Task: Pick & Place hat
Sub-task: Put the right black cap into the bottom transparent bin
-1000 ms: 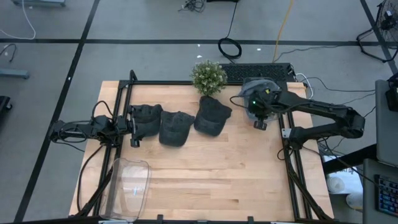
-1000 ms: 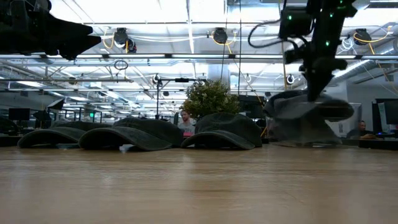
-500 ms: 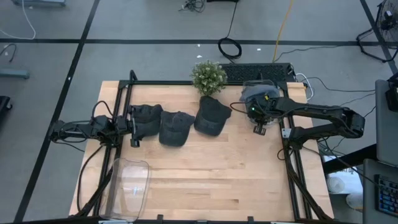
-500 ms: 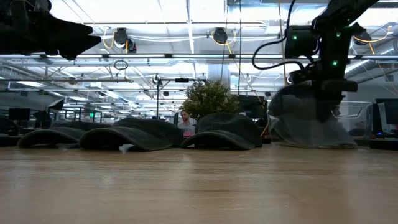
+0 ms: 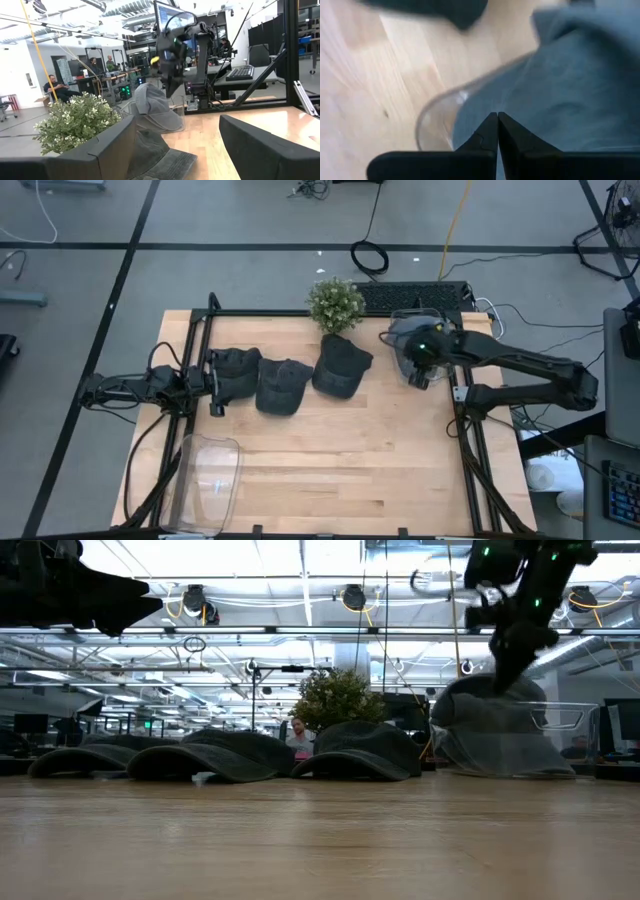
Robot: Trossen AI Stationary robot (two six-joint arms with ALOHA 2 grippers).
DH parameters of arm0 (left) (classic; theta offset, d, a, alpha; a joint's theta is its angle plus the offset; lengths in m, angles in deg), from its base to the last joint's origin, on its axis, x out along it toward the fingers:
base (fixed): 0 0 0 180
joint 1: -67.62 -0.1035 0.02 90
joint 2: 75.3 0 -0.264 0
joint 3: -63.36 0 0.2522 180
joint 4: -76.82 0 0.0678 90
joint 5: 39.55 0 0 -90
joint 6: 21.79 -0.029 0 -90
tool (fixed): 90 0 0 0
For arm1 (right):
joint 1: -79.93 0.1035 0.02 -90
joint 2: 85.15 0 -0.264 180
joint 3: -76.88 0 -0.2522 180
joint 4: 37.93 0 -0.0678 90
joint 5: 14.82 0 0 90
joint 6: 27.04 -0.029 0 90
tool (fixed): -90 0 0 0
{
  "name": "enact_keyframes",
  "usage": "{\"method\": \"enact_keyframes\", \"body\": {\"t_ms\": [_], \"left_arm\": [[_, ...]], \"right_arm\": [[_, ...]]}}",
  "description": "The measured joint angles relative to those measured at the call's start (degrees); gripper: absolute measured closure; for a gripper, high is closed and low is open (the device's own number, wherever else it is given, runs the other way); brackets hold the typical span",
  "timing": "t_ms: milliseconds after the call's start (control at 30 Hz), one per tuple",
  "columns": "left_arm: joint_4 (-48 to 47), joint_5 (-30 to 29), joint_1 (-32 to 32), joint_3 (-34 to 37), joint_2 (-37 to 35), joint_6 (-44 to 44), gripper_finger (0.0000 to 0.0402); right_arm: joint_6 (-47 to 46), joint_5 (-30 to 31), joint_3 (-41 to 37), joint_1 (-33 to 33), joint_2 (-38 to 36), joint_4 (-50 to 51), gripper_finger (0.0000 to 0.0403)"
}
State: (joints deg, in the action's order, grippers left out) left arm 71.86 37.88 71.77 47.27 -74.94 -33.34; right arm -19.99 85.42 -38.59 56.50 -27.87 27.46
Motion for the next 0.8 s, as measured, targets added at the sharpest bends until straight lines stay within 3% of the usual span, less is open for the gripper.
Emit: {"method": "enact_keyframes", "body": {"t_ms": [133,300,567,700,800], "left_arm": [[0.0,0.0,0.01,0.0,0.02,0.0,0.0108],[0.01,0.02,0.0,0.0,0.02,-0.01,0.0108],[0.0,0.02,0.01,0.0,0.02,-0.02,0.0108],[0.02,0.02,0.0,0.0,0.02,0.0,0.0108],[0.0,0.0,0.0,0.0,0.02,0.0,0.0108]], "right_arm": [[-2.68,-4.53,1.36,1.0,-6.31,-3.15,0.0402],[-9.54,-9.91,-2.34,3.0,-16.16,-14.32,0.0402],[-15.62,-28.1,-19.86,9.29,-24.51,-52.43,0.0403],[-14.48,-29.22,-26.97,12.77,-24.23,-63.27,0.0403],[-12.31,-23.09,-29.98,15.63,-24.25,-65.36,0.0403]]}}
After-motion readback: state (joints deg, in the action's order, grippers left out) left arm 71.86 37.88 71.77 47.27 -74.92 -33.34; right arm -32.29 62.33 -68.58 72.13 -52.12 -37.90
